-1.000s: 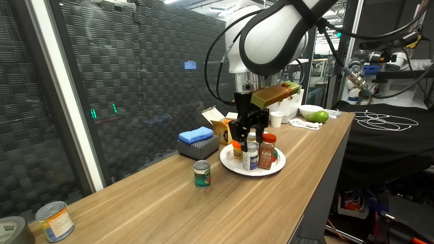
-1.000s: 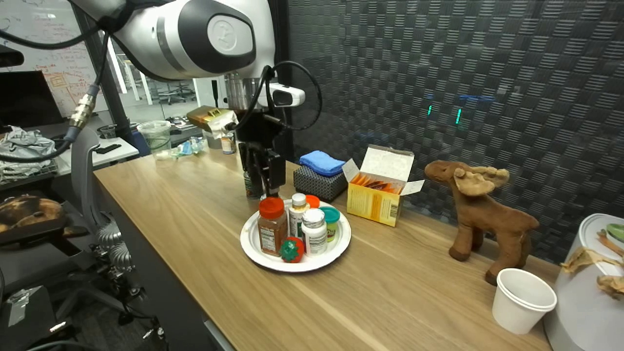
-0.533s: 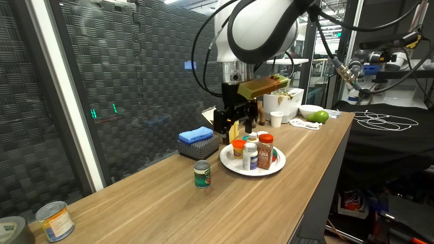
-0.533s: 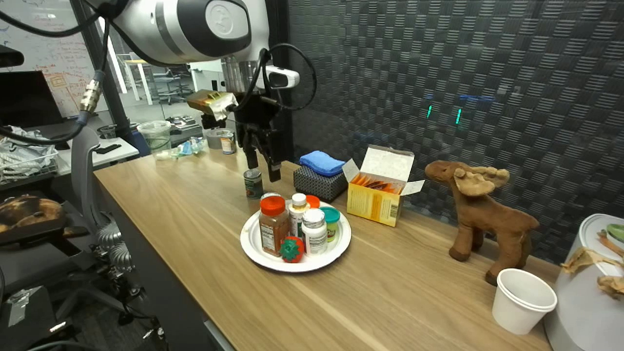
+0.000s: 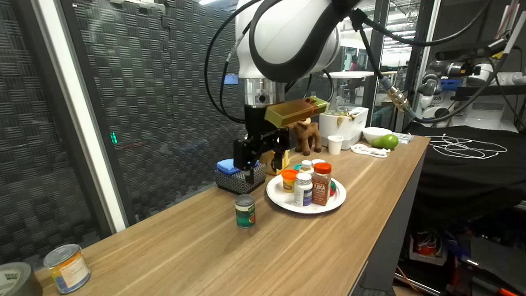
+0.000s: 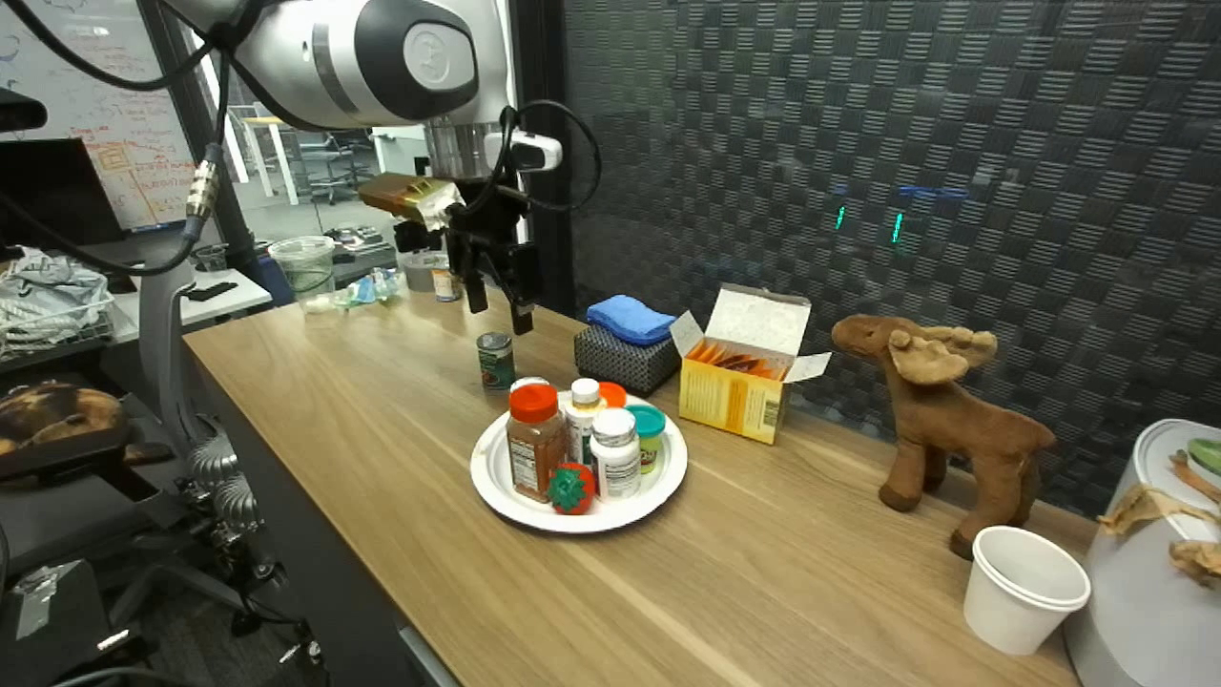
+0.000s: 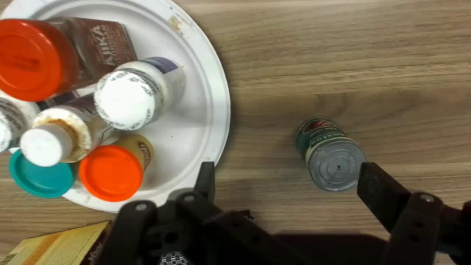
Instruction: Put the bottles on the white tray
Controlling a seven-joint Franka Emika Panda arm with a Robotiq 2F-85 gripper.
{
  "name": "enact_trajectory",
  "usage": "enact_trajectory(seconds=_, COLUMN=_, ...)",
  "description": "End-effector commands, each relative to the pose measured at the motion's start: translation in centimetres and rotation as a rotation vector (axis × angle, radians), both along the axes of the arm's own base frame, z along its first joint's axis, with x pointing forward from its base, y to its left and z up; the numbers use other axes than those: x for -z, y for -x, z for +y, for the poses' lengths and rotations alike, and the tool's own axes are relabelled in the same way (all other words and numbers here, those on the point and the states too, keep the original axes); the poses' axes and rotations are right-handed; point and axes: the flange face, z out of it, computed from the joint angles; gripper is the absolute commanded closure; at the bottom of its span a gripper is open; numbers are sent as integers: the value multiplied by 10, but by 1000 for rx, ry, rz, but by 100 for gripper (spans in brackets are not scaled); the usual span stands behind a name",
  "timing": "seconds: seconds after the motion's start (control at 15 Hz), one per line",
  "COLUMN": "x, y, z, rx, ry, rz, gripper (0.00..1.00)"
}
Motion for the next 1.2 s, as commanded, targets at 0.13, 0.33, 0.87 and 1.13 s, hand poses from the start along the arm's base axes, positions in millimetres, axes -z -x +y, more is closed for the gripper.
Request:
enact_trajectory(seconds=0.13, x=2, y=-22, z=24, rx=-46, ry=-97, rz=-1, gripper=0)
enact_trajectory(seconds=0.33, x=8, y=-26, z=31, rx=-65, ry=-101, rz=0, gripper=0)
enact_trajectory(seconds=0.87, x=37, y=-24, z=47, rx=-102, ry=-78, rz=32, gripper=0)
enact_trajectory(seconds=1.13, x=44, y=-25, z=49, rx=-103, ry=-56, rz=14, gripper=0)
